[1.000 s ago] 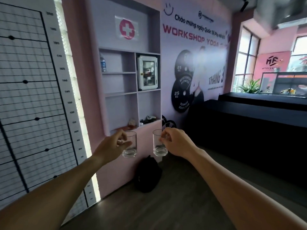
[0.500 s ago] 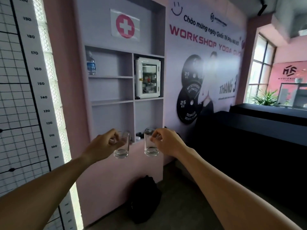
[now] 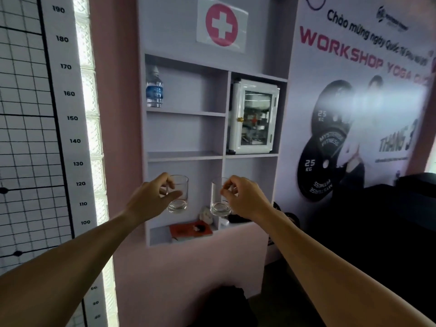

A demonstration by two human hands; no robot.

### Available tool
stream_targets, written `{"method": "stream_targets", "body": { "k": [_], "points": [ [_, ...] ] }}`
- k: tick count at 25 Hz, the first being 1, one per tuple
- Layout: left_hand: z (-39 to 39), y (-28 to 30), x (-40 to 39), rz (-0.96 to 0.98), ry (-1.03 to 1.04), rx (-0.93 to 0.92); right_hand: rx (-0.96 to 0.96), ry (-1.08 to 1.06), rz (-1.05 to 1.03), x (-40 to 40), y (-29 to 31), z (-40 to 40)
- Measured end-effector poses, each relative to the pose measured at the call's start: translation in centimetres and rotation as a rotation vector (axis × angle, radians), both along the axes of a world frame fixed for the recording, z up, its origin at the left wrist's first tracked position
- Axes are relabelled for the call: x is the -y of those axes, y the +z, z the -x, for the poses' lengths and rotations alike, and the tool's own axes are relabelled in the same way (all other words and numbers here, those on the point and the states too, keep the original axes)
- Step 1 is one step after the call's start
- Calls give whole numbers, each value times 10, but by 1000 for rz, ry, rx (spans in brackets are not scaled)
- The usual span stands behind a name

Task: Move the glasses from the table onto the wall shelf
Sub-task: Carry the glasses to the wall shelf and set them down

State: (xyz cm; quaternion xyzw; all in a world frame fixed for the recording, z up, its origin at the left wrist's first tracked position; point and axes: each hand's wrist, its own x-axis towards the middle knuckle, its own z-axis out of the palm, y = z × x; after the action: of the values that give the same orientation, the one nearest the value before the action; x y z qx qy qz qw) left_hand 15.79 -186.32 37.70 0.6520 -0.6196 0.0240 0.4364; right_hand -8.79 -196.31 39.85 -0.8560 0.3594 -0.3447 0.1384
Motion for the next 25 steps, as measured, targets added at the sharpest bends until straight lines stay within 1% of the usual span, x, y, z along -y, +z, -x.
{"method": "stream_targets", "body": {
  "k": [7, 11, 13, 15, 21, 25],
  "points": [
    [-110, 39, 124, 26, 126, 57, 59, 50, -18, 124, 39, -125],
    [-152, 63, 177, 83, 259, 88, 94, 72, 1, 181, 62, -178],
    [-169, 70, 201, 72, 315, 110, 116, 93, 2, 209, 69, -204],
    [-183, 75, 222, 49, 381, 120, 141, 122, -13, 236, 70, -227],
    [-199, 74, 274, -31, 556, 104, 122, 213, -54, 304, 66, -284],
    [-208, 72, 302, -113, 640, 170, 87, 278, -67, 342, 67, -309]
  ]
}}
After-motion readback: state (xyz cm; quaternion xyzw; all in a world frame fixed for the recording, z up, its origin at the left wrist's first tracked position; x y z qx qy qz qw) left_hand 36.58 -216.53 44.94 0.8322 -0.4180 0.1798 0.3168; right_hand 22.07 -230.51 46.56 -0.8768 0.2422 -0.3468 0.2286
